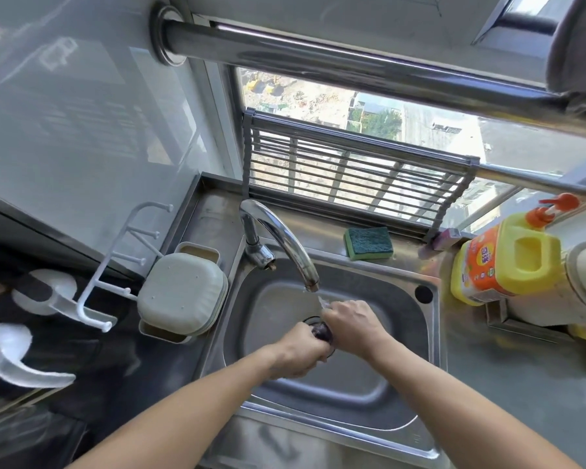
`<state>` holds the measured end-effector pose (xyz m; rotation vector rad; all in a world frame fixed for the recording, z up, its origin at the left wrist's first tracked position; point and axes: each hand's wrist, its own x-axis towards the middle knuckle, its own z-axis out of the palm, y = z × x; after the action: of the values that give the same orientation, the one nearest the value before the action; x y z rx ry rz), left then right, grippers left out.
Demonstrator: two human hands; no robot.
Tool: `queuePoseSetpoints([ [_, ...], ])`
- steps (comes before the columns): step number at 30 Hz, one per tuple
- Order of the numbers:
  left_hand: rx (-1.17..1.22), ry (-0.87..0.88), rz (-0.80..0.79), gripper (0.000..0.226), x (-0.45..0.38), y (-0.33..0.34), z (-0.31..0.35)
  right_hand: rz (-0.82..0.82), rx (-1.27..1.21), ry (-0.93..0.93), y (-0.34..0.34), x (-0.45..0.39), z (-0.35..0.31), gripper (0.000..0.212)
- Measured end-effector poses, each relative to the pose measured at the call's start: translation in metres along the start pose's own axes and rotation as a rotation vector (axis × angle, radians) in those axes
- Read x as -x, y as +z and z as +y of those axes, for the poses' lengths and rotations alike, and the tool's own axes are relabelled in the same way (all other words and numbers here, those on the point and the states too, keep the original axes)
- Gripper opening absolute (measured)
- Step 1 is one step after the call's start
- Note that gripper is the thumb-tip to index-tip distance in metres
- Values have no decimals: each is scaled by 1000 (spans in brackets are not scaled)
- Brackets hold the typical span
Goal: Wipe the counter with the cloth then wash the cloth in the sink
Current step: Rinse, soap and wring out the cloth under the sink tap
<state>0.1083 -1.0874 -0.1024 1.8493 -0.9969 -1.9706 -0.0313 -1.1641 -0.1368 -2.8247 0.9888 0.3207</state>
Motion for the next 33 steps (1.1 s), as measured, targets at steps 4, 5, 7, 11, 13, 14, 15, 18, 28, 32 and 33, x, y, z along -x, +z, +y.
queuePoseSetpoints([
  [4, 305, -196, -329, 36, 2, -3, -3, 230, -102, -28, 11, 4, 7, 18],
  [5, 338, -219, -425, 41, 1, -8, -5, 266, -138, -20, 14, 5, 6, 16],
  [7, 384, -245, -505, 55, -1, -17, -6, 311, -243, 22, 22, 7, 0, 15],
  [11, 231, -201, -284, 55, -6, -30, -17, 19, -499, 187, 26, 4, -13, 32],
  [13, -8, -34, -148, 44, -9, -38, -27, -239, -609, 269, 17, 2, -17, 43],
  [14, -243, 88, -73, 38, -10, -44, -31, -340, -672, 274, 13, 3, -17, 46],
  [15, -544, 222, 11, 34, -12, -49, -36, -425, -769, 273, 9, 5, -14, 49],
  [18, -1140, 644, 232, 33, -17, -63, -48, -578, -1408, 350, -1, 19, 0, 53],
  [28, -1355, 1387, 459, 19, -16, -55, -10, -1206, -2006, -19, -12, 22, -2, 71],
  [32, -1604, 1293, 319, 15, -22, -63, -8, -1322, -1608, 161, -25, 10, -9, 35],
  [33, -1619, 1188, 298, 15, -23, -63, -6, -1318, -1547, 197, -27, 7, -13, 26],
])
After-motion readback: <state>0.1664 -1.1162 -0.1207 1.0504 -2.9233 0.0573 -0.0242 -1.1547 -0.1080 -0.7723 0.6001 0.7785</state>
